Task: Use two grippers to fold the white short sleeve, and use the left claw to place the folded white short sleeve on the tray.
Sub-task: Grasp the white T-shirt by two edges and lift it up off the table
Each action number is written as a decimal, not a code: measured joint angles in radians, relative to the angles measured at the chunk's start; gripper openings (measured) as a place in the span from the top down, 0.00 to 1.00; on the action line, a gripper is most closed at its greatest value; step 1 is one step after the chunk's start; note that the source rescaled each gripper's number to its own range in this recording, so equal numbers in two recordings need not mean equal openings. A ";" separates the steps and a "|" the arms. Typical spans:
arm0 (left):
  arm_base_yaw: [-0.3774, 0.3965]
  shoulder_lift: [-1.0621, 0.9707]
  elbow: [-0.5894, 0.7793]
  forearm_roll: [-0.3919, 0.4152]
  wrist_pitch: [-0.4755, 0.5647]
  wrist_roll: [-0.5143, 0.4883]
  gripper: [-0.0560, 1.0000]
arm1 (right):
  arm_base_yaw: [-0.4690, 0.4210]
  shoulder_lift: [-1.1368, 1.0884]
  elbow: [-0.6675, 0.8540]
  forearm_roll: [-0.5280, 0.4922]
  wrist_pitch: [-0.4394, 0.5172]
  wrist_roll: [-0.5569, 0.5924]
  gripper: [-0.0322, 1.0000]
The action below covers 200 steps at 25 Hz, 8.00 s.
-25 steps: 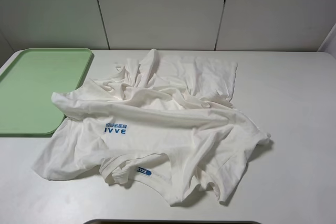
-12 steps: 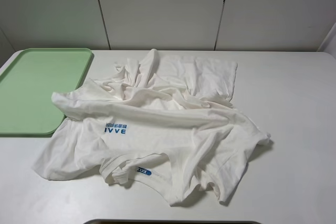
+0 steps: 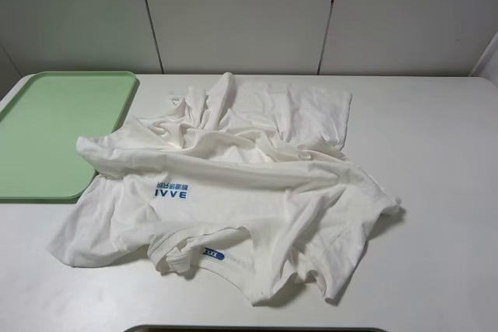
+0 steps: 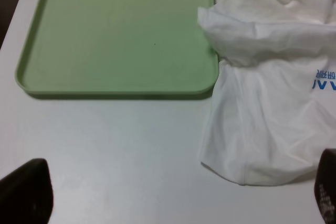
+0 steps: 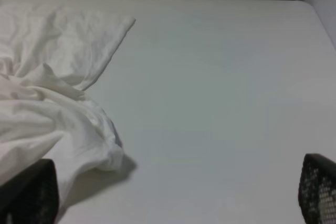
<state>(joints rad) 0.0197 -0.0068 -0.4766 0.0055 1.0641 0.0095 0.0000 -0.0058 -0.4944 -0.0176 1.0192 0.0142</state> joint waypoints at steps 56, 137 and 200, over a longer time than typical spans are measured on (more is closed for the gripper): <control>-0.354 0.850 -0.366 0.015 -0.159 0.212 0.02 | 0.357 1.095 -0.459 0.131 -0.284 -0.342 0.00; -0.388 1.753 -0.493 0.220 -0.395 0.900 0.11 | 0.477 1.803 -0.350 -0.157 -0.665 -0.782 0.00; -0.361 1.895 -0.494 0.252 -0.610 0.924 0.94 | 0.442 1.836 -0.350 -0.161 -0.641 -0.768 0.97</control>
<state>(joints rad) -0.3412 1.8880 -0.9702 0.2570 0.4537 0.9334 0.4418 1.8303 -0.8440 -0.1782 0.3778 -0.7541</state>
